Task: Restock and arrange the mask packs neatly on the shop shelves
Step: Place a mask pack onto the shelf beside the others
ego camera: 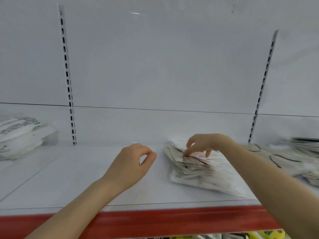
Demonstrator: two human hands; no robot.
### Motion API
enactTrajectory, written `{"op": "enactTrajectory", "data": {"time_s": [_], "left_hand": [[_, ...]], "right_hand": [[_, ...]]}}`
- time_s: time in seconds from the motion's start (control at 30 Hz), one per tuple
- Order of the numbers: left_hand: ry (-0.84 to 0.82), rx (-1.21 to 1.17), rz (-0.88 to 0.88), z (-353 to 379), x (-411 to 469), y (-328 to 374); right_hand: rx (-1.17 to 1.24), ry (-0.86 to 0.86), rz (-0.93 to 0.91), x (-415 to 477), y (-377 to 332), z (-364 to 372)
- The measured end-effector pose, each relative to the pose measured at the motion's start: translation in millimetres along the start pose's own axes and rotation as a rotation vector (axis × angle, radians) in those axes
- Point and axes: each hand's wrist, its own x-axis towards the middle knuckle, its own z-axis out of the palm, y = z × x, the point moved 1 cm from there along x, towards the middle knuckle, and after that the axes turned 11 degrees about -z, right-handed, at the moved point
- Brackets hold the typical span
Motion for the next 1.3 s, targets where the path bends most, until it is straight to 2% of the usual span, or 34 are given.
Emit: {"op": "enactTrajectory", "data": {"time_s": [0.27, 0.37, 0.6, 0.7, 0.8, 0.87, 0.93, 1.03, 1.1, 1.17, 1.23, 1.3], "left_hand": [[-0.072, -0.005, 0.006, 2, 4, 5], [-0.136, -0.072, -0.058, 4, 12, 9], [-0.333, -0.618, -0.481, 23, 47, 44], [-0.473, -0.865, -0.716, 34, 58, 58], [-0.599, -1.099, -0.878, 42, 64, 60], [-0.655, -1.196, -0.886, 45, 67, 57], [-0.683, -1.267, -0.856, 47, 68, 51], [-0.561, -1.233, -0.819, 37, 67, 41], [-0.420, -1.153, -0.789, 27, 67, 28], [-0.353, -1.084, -0.722, 9, 65, 16], [-0.288, -1.013, -0.635, -15, 59, 7], [-0.230, -0.945, -0.554, -41, 52, -5]], "right_hand": [[-0.085, 0.100, 0.001, 3, 0, 5], [-0.059, 0.208, -0.021, -1, 6, 4], [0.126, 0.520, -0.060, -33, 12, -3], [0.138, 0.608, -0.122, -51, -1, -2], [0.084, 0.584, -0.205, -68, -24, 6], [0.071, 0.537, -0.250, -76, -40, 16], [-0.048, 0.503, -0.305, -79, -53, 26], [-0.134, 0.497, -0.441, -80, -68, 35], [-0.012, 0.510, -0.529, -81, -79, 34], [0.165, 0.580, -0.570, -78, -90, 29], [0.293, 0.826, -0.561, -73, -99, 22], [0.331, 1.076, -0.474, -66, -104, 16]]}}
